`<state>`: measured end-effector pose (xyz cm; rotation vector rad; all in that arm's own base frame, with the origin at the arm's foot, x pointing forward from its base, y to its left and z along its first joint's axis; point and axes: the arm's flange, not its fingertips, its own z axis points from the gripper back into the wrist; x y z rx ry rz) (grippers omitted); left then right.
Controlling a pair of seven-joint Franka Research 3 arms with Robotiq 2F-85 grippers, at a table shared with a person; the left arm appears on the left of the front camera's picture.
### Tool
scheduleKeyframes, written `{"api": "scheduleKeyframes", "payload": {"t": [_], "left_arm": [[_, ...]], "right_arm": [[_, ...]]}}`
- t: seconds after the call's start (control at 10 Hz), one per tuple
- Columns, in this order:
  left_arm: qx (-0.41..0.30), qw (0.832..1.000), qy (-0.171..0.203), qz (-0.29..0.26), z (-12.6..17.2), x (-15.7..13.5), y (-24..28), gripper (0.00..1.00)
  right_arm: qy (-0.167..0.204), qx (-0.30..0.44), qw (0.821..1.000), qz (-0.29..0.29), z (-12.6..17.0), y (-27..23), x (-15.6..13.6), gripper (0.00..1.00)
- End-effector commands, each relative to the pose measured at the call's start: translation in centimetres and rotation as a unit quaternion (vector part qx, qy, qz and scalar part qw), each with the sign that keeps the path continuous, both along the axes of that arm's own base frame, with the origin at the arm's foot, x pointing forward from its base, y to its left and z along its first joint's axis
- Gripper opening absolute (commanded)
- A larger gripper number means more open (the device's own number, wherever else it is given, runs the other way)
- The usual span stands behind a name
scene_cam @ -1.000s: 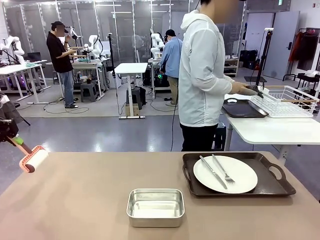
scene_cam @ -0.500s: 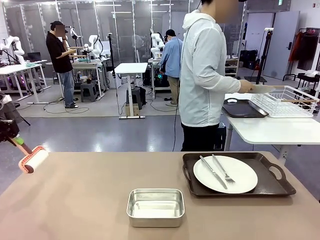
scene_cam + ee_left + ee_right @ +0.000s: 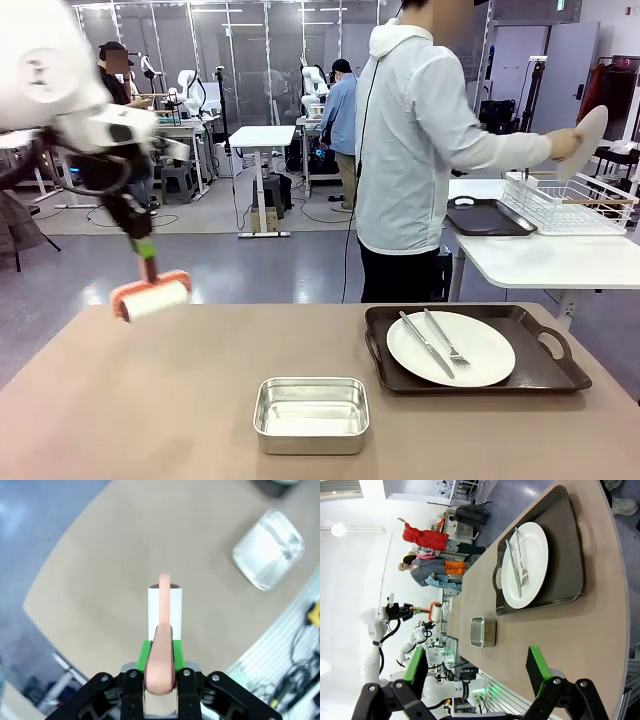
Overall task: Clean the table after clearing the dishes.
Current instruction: Place the Lint Roller back on top of the Airtight Container.
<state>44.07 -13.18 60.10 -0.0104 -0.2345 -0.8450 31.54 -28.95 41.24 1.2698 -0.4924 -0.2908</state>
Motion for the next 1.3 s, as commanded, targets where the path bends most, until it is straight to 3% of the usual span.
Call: {"api": "scheduleKeyframes", "payload": {"t": [0.0,0.2,0.4,0.6,1.0,1.2], "left_arm": [[0.098,0.973,0.004,-0.211,-2.4,-0.6,-5.9,0.21],[0.116,0.942,0.024,-0.314,-4.4,-2.9,-13.1,0.21],[0.112,0.905,0.013,-0.41,-7.0,-4.3,-17.9,0.21],[0.074,0.887,-0.002,-0.456,-7.7,-4.5,-20.2,0.21],[-0.003,0.917,0.014,-0.399,-10.0,-3.0,-22.1,0.21],[-0.027,0.92,0.029,-0.39,-11.4,-1.7,-22.8,0.21]], "right_arm": [[-0.003,0.0,1.0,0.001,0.3,0.1,-0.2,1.0],[-0.003,0.0,1.0,0.001,0.3,0.1,-0.2,1.0],[-0.003,0.0,1.0,0.001,0.3,0.1,-0.2,1.0],[-0.003,0.0,1.0,0.001,0.3,0.1,-0.2,1.0],[-0.003,0.0,1.0,0.001,0.3,0.1,-0.2,1.0],[-0.003,0.0,1.0,0.001,0.3,0.1,-0.2,1.0]]}}
